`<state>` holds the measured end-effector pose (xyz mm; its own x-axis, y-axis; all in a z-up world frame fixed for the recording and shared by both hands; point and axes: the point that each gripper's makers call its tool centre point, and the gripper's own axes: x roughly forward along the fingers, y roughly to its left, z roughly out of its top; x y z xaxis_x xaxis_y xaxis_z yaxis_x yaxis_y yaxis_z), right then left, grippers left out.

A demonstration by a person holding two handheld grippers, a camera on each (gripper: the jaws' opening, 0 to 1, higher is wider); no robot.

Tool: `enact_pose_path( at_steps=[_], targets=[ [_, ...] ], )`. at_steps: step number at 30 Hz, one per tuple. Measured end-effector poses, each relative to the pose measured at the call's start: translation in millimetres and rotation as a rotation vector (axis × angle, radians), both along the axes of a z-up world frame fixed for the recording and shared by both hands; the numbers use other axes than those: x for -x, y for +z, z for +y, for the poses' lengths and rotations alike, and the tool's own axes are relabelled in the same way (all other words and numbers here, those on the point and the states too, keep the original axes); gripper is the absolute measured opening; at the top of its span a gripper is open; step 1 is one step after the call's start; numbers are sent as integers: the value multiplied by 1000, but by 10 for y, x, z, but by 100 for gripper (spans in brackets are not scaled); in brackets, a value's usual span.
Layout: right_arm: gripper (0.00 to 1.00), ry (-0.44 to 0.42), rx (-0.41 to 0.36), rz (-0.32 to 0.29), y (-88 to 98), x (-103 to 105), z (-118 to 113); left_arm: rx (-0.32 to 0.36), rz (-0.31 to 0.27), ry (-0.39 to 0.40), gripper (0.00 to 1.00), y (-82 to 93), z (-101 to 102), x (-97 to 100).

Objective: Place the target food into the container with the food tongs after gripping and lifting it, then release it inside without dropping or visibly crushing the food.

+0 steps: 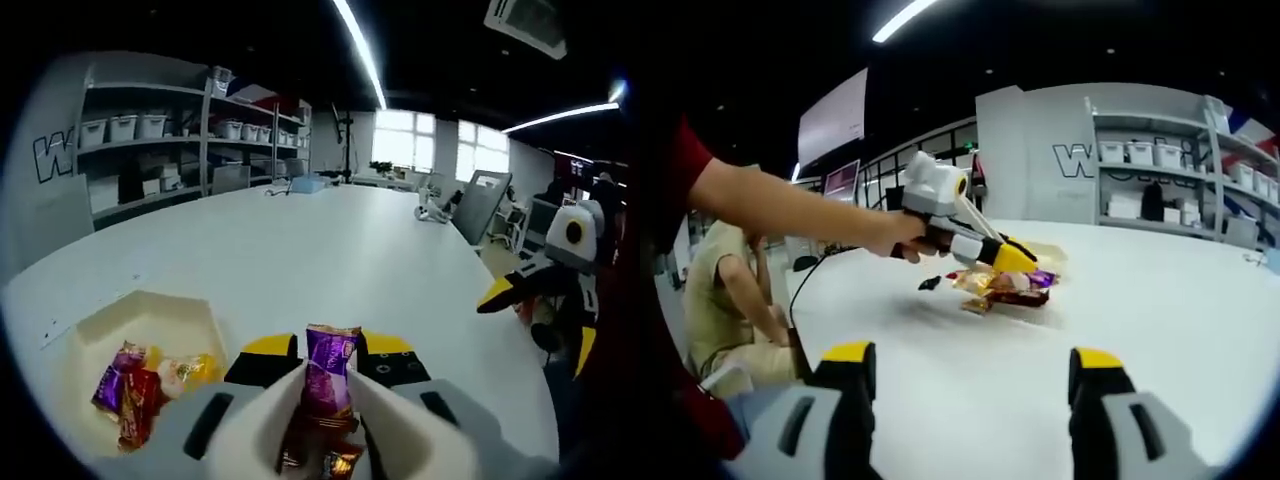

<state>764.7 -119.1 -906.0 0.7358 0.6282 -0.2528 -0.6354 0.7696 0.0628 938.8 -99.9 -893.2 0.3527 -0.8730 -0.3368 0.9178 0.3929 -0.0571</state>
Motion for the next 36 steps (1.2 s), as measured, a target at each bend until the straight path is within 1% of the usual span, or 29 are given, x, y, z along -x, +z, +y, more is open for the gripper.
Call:
enact_pose_path(
  at_steps=[3,6,7,12,13,17,18,20,21,22,23,25,26,29,34,36],
  targets=[
    [77,-2,0,1,-5,5,-2,-5,-19,15,22,40,57,-40],
    [77,0,1,2,-10,11,6,-1,-22,33,22,79,121,-88],
    [77,0,2,3,-11,13,9,-2,-31,41,22,97,150,-107],
    [77,2,3,2,-13,18,17,-17,-24,68,22,89,255,-204],
    [77,1,5,3,-18,18,17,-27,-38,77,22,91,292,-210],
    [77,0,4,5,-23,20,16,-16,-29,97,22,124,336,-257],
    [77,-1,3,4,-22,21,15,-3,-14,107,22,129,338,-265],
    [77,-1,1,5,-21,21,13,-9,-30,113,22,134,345,-284],
    [77,-1,1,4,-19,20,12,3,-16,124,22,146,358,-307],
    [77,-2,-1,2,-10,19,11,6,-15,127,22,152,360,-326],
    [77,-1,-6,1,1,21,14,8,-19,131,22,159,363,-351],
    [77,0,-15,-1,28,24,21,6,-29,137,22,172,357,-339],
    [77,-2,-11,-4,33,19,18,7,-18,144,22,171,373,-359],
    [77,-2,-13,-4,38,19,20,2,-18,162,22,163,415,-403],
    [77,-2,-10,-1,26,24,18,30,-5,205,23,185,506,-482],
    [78,-1,-11,2,19,26,19,22,-14,215,23,180,533,-502]
  ],
)
